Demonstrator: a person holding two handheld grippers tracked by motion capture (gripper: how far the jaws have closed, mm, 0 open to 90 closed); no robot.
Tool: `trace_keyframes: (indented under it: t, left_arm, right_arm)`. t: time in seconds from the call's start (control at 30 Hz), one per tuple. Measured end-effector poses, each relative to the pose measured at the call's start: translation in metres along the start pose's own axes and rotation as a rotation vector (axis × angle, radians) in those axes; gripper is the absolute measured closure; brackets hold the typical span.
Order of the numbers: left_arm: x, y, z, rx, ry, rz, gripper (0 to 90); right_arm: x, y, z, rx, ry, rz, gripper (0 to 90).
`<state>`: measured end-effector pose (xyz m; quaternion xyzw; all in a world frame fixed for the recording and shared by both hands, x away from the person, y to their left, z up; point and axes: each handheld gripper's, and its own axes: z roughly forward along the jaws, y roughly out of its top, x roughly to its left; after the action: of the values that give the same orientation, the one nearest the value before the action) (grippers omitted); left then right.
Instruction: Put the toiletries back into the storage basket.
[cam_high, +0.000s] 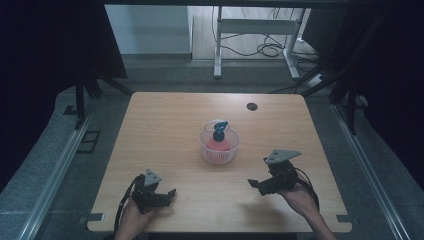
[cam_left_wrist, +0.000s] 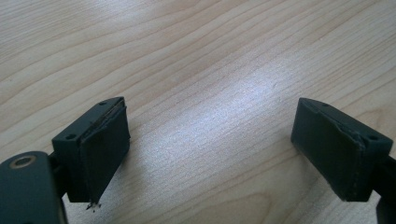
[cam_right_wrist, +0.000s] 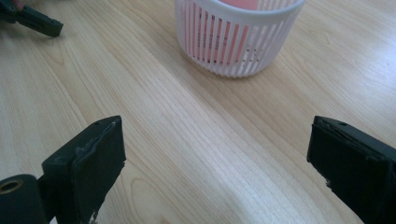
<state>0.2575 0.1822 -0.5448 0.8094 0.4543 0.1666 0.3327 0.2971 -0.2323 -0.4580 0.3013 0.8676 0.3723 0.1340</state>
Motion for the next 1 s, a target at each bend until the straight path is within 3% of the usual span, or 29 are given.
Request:
trace_keyframes:
  t: [0.53, 1.0]
  left_arm:
    - [0.000, 0.000, 0.000, 0.002, 0.000, -0.001, 11.3]
    - [0.000, 0.000, 0.000, 0.003, 0.001, 0.003, 11.3]
  right_arm:
    - [-0.004, -0.034, -0.006, 0.003, -0.037, 0.042, 4.0]
    - [-0.009, -0.063, 0.000, 0.013, -0.071, 0.079, 4.0]
